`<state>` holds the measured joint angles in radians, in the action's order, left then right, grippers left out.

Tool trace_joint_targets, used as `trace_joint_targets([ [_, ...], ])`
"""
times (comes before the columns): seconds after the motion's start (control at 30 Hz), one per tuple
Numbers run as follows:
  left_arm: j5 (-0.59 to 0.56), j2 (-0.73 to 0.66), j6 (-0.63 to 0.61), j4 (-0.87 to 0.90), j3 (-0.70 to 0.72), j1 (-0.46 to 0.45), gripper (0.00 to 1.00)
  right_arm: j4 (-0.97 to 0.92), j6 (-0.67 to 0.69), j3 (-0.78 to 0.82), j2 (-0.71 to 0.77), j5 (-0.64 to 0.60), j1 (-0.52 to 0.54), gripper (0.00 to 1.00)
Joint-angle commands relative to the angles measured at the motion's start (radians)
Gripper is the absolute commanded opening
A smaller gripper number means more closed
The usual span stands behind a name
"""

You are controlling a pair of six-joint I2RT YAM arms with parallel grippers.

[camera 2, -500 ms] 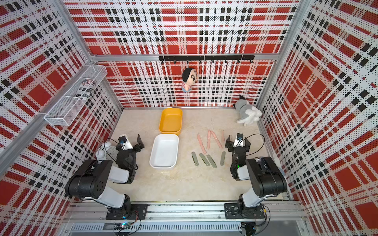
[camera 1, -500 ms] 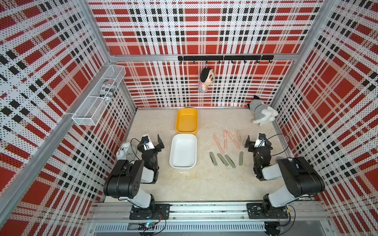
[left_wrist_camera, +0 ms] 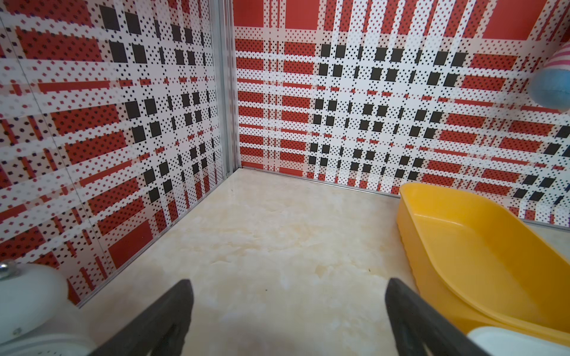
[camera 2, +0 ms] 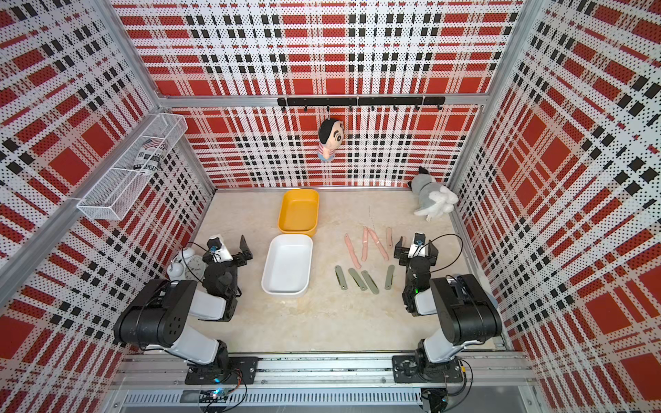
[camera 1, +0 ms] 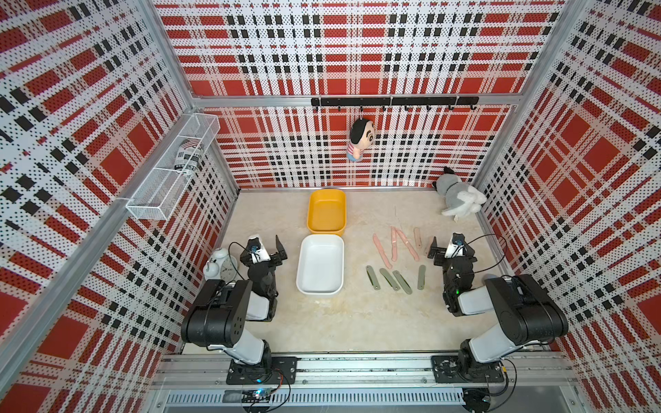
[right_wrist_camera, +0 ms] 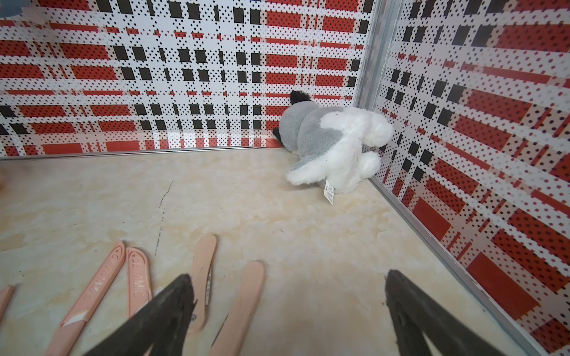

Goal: Place the fruit knives into the storage box by color
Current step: Adjust the storage box at the center of the board.

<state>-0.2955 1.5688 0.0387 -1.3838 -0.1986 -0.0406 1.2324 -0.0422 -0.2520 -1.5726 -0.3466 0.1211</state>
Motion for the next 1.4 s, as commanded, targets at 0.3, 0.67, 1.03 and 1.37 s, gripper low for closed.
trace_joint_targets([
  [0.3, 0.032, 0.01, -0.006, -0.011, -0.018, 0.007, 0.98, 0.016, 0.002, -0.008, -0.009, -0.008, -0.009, 1.0],
  [0.67, -0.202, -0.114, -0.07, 0.039, 0.003, -0.099, 0.98, 0.112, 0.026, 0.076, 0.059, 0.053, -0.008, 1.0],
  [1.03, -0.569, -0.438, 0.044, 0.627, -0.309, -0.311, 0.98, -0.485, -0.103, -0.13, 0.471, 0.052, 0.008, 1.0],
  [1.37, -0.326, -0.583, 0.188, 1.059, -0.572, -0.252, 0.98, -0.485, -0.103, -0.308, 0.565, 0.052, -0.056, 1.0],
])
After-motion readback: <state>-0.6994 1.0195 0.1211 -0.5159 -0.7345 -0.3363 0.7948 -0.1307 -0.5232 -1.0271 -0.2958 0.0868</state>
